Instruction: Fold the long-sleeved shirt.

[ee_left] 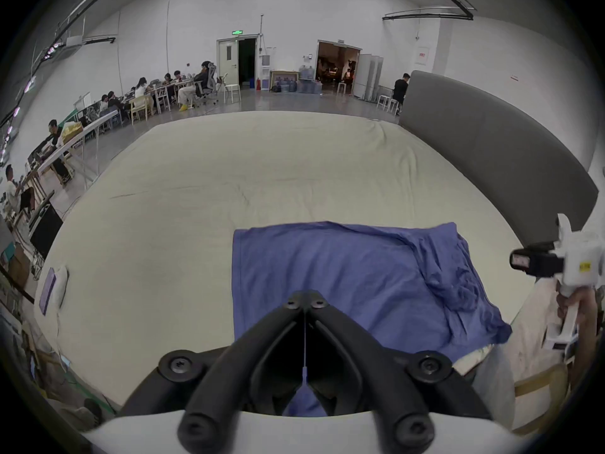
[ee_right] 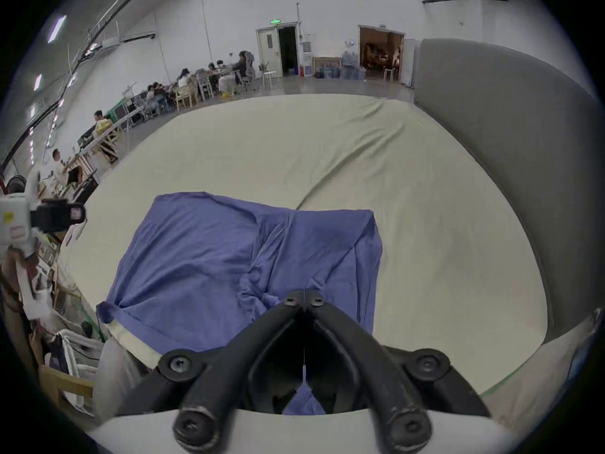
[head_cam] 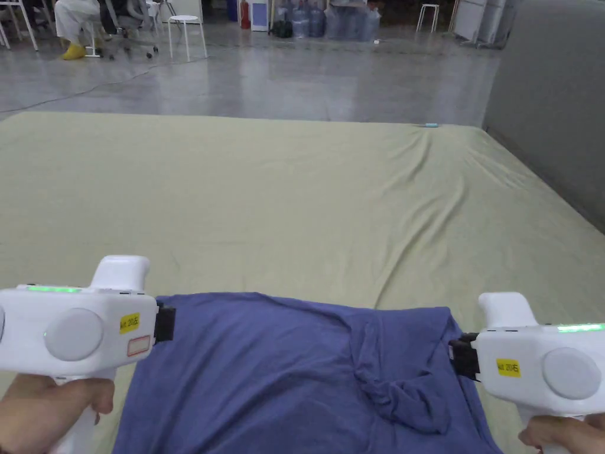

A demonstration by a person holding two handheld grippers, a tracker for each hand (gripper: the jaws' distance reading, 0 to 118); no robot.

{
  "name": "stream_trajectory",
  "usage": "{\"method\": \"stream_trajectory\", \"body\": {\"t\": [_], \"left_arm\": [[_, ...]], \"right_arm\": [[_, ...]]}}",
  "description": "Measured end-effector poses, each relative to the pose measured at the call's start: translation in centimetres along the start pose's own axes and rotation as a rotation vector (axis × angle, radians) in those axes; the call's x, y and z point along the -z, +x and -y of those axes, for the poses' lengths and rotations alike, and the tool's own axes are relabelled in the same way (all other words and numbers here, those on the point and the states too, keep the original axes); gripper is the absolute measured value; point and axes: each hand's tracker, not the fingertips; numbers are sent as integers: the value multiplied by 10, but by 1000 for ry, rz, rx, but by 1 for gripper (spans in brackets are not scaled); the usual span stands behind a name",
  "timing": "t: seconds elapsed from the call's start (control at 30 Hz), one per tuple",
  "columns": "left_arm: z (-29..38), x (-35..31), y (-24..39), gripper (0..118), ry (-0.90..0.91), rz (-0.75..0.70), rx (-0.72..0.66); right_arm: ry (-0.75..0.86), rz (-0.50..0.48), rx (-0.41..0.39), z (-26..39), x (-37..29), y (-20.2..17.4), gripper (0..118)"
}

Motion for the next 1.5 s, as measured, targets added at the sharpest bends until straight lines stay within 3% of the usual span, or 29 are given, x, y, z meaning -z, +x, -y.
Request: {"method": "stream_trajectory", "body": {"t": [0.03, 0.1, 0.13, 0.27, 0.4, 0.47, 0.5, 0.53, 0.57, 0.6, 0.63, 0.67, 0.8, 0.83, 0.87, 0.9, 0.93, 1.07, 1.13, 1.23, 1.33, 1.4, 1.43, 1.5], "left_arm": [[-12, 24, -9, 14, -36, -8, -11], [-31, 70, -22, 84, -82, -18, -93], [-40, 99, -29, 100, -125, -50, -122], [-63, 185, -46, 102, -230, -181, -60], [-63, 239, -58, 102, -341, -262, -50], [-62, 259, -69, 99, -340, -216, -96], [-61, 264, -70, 85, -341, -212, -103], [-60, 267, -71, 58, -340, -205, -102], [-58, 265, -69, 41, -341, -176, -93], [-57, 266, -67, 32, -349, -171, -86], [-57, 261, -63, 10, -341, -217, -53], [-60, 258, -60, 0, -346, -199, -29], [-63, 238, -49, 0, -334, -151, -40], [-64, 232, -48, 0, -322, -145, -38], [-65, 227, -47, 0, -311, -131, -38], [-66, 224, -47, 0, -307, -113, -47], [-67, 221, -47, 0, -311, -82, -59], [-65, 212, -47, 0, -302, -80, -61], [-63, 210, -49, 0, -303, -92, -52], [-61, 209, -52, 0, -308, -92, -51], [-56, 205, -53, 0, -304, -93, -62], [-55, 202, -54, 0, -302, -89, -66], [-54, 198, -53, 0, -296, -85, -61], [-54, 184, -53, 0, -282, -78, -56]], "right_arm": [[-8, -10, 4, -2, 4, 0, 0], [-20, -20, 5, -4, 11, -1, 0], [-31, -26, -1, -5, 17, 1, 0], [-64, -18, -2, -6, 39, 5, 0], [-107, -2, 1, -10, 62, 12, 0], [-116, 9, -14, -15, 73, 14, 0], [-119, 11, -18, -18, 77, 14, 0], [-123, 14, -19, -21, 82, 15, 0], [-128, 13, -21, -27, 88, 17, 0], [-130, 10, -20, -32, 94, 20, 0], [-129, 18, -6, -41, 103, 23, 0], [-128, 25, 4, -50, 112, 28, 0], [-146, 78, 32, -90, 152, 42, 0], [-159, 74, 40, -99, 163, 48, 16], [-192, 69, 52, -107, 178, 55, 63], [-234, 73, 58, -111, 189, 59, 94], [-269, 88, 64, -114, 201, 64, 104], [-358, 138, 164, -118, 235, 83, 86], [-367, 101, 175, -115, 243, 87, 82], [-378, 93, 158, -111, 244, 79, 64], [-382, 62, 148, -115, 240, 69, 15], [-381, 41, 147, -117, 238, 64, 14], [-377, 84, 87, -119, 237, 61, 14], [-350, 85, 57, -122, 225, 56, 14]]}}
